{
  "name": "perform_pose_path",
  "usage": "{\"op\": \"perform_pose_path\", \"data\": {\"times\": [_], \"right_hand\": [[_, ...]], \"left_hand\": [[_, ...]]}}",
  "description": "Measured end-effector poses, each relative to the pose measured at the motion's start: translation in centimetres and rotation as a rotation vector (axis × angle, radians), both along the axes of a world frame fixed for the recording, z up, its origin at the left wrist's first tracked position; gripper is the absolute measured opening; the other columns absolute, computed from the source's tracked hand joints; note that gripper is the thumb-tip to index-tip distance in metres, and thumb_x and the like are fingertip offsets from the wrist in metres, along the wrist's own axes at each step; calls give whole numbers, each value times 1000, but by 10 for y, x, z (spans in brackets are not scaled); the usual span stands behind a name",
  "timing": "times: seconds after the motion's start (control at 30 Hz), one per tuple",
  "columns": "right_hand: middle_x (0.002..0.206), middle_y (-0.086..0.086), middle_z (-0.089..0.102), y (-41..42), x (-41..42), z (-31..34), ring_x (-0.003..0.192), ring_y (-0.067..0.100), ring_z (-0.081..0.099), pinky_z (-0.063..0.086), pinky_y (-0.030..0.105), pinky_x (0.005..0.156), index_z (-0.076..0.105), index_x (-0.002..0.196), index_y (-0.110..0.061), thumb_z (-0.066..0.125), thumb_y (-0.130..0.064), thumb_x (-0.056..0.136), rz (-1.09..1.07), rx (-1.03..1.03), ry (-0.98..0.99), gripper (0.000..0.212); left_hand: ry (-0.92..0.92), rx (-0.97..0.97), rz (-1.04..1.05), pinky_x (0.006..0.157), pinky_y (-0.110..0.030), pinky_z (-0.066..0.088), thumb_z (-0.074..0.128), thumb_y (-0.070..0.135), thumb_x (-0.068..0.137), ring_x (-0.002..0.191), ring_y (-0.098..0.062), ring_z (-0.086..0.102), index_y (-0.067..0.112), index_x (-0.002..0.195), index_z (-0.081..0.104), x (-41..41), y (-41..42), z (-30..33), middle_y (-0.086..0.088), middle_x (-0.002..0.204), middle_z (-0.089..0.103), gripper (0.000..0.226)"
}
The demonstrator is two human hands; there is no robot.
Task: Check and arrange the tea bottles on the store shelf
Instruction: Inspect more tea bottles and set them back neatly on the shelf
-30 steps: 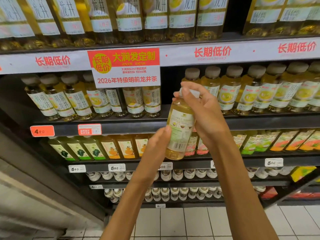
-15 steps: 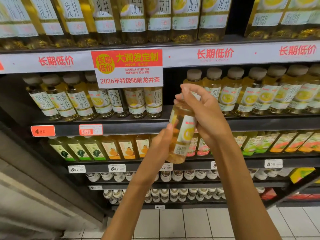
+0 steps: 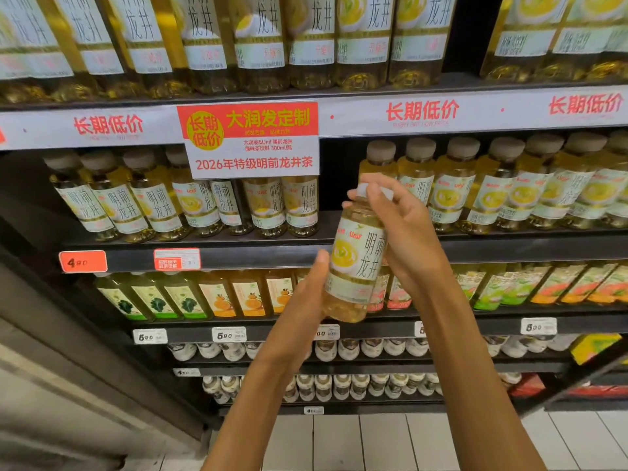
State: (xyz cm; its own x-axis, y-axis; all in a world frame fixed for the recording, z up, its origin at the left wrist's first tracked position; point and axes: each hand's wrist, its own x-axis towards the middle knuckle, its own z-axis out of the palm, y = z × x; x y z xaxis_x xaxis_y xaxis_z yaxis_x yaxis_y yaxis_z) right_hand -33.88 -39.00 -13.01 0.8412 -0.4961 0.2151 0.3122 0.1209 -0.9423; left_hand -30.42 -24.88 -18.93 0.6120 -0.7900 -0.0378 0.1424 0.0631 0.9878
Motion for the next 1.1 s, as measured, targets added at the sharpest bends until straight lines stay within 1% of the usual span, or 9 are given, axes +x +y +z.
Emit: {"op": "perform_pose_path", "data": {"times": [0.1, 0.2, 0.33, 0.5, 0.7, 0.8, 0.93, 1.03, 1.1], "right_hand": [[111, -1, 69, 1, -1, -5, 109, 15, 63, 52, 31, 90, 58, 116, -28, 59, -28, 91, 5, -118, -90, 25], [118, -3, 66, 3, -1, -8, 111, 12, 61, 51, 25, 88, 54, 124, -29, 59, -25, 91, 60, -257, -119, 34], [124, 1, 61, -5, 8, -8, 115, 12, 57, 49, 30, 94, 49, 128, -20, 61, -23, 87, 8, -272, -124, 43], [129, 6, 57, -12, 27, -10, 117, 13, 55, 46, 41, 101, 46, 127, -12, 61, -12, 90, -43, -373, -73, 40], [121, -3, 53, -15, 49, -9, 114, 7, 52, 44, 20, 95, 46, 120, -14, 65, -9, 88, -219, -485, -52, 38], [126, 8, 52, -21, 51, -14, 122, 19, 46, 37, 24, 101, 53, 124, -6, 67, -9, 86, -406, -805, -38, 40], [132, 11, 54, -29, 47, -20, 124, 26, 40, 32, 34, 103, 53, 131, -7, 72, -19, 82, -506, -1102, 21, 54], [131, 8, 56, -31, 48, -22, 115, 25, 40, 42, 44, 93, 53, 133, -12, 77, -21, 77, -581, -1215, 80, 61], [127, 9, 59, -31, 51, -22, 111, 23, 39, 42, 43, 88, 55, 130, -10, 78, -20, 76, -614, -1221, 90, 59]], "left_hand": [[-242, 99, 51, 76, -10, 49, 69, 36, 85, 101, 7, 62, 38, 115, 53, 8, -5, -7, 15, 110, 68, 34], [-320, 101, 169, 82, -15, 51, 76, 15, 80, 104, -3, 62, 25, 120, 55, 20, -17, -17, 2, 118, 61, 46], [-428, 139, 342, 94, -16, 46, 78, 16, 77, 111, -1, 57, 19, 126, 54, 38, -34, -23, 5, 121, 56, 55], [-448, 126, 530, 79, 3, 36, 80, 17, 74, 92, 28, 48, 26, 114, 51, 45, -55, -33, 25, 100, 56, 50], [-428, 149, 632, 78, 0, 38, 76, 25, 79, 97, 16, 52, 17, 126, 55, 51, -68, -34, 22, 106, 55, 52], [-453, 191, 652, 80, -8, 39, 74, 30, 81, 107, -6, 52, 17, 130, 54, 56, -72, -32, 9, 119, 57, 54], [-505, 194, 718, 91, -24, 45, 75, 27, 80, 109, -16, 53, 12, 130, 54, 55, -77, -30, -3, 120, 55, 56], [-566, 194, 791, 79, -9, 44, 76, 22, 79, 93, -14, 52, 9, 130, 52, 51, -82, -30, -4, 115, 49, 58], [-513, 183, 800, 76, -13, 47, 76, 19, 79, 89, -13, 52, 10, 130, 47, 49, -84, -30, -4, 112, 51, 59]]}}
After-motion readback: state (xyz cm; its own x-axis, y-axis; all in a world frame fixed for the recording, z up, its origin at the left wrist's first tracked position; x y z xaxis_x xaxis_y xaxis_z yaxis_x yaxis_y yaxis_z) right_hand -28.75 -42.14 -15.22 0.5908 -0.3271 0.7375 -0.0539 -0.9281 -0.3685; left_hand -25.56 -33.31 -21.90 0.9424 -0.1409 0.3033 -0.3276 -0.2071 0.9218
